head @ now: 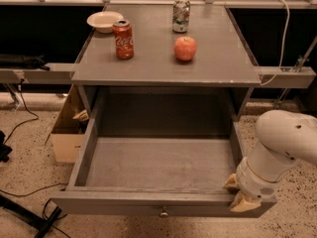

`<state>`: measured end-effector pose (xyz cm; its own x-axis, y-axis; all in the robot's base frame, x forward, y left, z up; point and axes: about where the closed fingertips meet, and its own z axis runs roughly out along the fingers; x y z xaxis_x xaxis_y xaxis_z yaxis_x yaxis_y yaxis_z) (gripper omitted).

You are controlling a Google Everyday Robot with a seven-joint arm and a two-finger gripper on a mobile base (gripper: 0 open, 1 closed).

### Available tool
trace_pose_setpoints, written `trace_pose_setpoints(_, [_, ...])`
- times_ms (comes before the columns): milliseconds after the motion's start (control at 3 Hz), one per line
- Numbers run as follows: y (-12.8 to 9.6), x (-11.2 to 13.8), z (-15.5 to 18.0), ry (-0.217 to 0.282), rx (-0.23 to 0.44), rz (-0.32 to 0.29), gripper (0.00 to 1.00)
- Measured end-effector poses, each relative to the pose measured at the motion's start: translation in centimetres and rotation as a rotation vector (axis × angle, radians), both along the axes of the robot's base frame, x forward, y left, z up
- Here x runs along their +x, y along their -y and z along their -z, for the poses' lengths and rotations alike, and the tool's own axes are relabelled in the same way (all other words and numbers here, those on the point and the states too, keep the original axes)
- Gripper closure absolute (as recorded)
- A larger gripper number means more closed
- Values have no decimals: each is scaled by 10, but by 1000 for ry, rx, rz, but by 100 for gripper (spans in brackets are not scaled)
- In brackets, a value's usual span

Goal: Open top drawer

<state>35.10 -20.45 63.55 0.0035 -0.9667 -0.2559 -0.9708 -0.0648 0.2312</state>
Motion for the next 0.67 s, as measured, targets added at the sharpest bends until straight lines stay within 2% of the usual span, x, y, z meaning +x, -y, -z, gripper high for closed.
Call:
trace_pose_setpoints(333, [-2, -4, -1, -15, 8, -7, 100])
trace_pose_setpoints(667, [-2, -4, -1, -15, 8, -7, 83])
